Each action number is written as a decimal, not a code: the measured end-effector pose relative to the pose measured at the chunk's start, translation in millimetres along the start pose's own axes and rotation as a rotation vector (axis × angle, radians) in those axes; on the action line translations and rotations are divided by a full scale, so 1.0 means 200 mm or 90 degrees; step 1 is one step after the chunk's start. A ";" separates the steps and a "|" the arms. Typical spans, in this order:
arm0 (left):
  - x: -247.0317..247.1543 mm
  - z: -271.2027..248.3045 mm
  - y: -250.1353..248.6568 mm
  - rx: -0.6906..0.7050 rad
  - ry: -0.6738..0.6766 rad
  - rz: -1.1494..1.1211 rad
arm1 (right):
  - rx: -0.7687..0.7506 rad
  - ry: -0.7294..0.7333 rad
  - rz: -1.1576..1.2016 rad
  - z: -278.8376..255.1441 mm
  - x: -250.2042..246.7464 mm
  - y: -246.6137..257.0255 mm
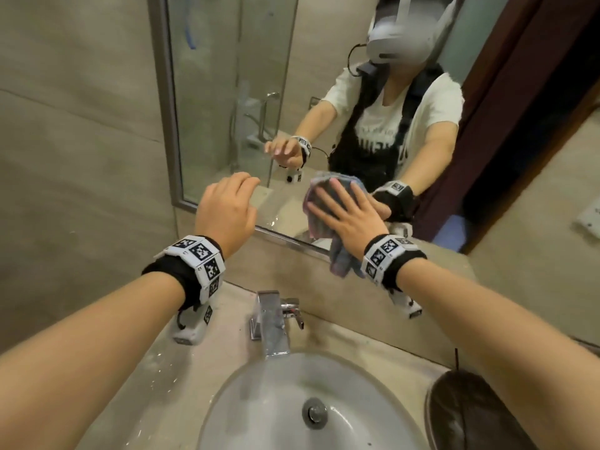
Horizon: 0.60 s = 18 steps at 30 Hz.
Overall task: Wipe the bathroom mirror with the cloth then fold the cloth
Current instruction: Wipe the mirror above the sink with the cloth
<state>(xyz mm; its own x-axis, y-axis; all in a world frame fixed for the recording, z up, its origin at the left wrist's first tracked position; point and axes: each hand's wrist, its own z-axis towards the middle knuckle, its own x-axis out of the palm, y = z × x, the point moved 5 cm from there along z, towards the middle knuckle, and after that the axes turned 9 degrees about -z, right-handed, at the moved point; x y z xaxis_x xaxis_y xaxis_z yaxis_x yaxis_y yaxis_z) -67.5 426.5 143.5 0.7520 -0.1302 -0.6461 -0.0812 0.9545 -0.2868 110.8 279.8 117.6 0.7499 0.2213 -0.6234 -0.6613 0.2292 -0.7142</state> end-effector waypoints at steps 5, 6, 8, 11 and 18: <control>0.03 -0.12 0.18 -0.037 0.027 -0.003 | -0.070 0.103 0.003 -0.04 0.23 0.33; 0.04 -0.14 0.21 -0.045 0.036 0.002 | -0.065 0.091 -0.012 -0.05 0.24 0.33; 0.05 -0.14 0.26 -0.063 0.050 0.002 | -0.121 0.032 0.010 -0.03 0.23 0.29; 0.04 -0.08 0.27 -0.086 0.037 -0.004 | -0.190 -0.041 0.050 0.07 0.10 0.14; -0.04 0.09 0.25 -0.070 -0.052 -0.037 | 0.075 -0.064 -0.164 0.44 -0.37 -0.29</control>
<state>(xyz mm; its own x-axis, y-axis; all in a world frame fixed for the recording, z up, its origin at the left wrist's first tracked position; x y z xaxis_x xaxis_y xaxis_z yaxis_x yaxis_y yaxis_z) -66.7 480.2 147.3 0.8075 -0.1583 -0.5683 -0.1038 0.9102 -0.4010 92.5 333.3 233.7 0.8921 0.2323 -0.3875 -0.4506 0.3965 -0.7998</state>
